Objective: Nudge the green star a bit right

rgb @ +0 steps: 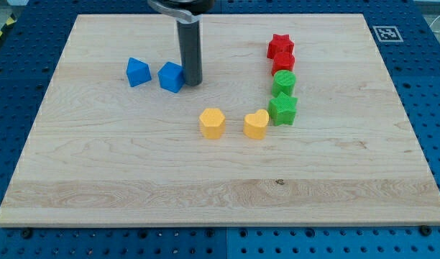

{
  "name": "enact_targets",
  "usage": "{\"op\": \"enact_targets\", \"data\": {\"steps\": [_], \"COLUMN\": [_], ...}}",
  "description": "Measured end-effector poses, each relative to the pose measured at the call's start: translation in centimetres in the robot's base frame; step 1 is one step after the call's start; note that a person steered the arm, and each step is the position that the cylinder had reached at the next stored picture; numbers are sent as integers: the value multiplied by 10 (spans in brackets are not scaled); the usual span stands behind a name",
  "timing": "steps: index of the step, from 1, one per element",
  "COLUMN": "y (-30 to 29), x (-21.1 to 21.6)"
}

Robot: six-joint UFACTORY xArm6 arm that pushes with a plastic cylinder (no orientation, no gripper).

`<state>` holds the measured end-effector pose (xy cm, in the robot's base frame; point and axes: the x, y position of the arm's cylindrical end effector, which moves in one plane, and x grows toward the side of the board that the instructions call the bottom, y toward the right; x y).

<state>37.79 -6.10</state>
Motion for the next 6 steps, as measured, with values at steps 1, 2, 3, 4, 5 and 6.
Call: {"op": "enact_targets", "data": {"steps": [1,2,3,4,5,6], "y": [-29,-45,-12,39,77,107], "x": [0,-1,-3,10,37,56]}}
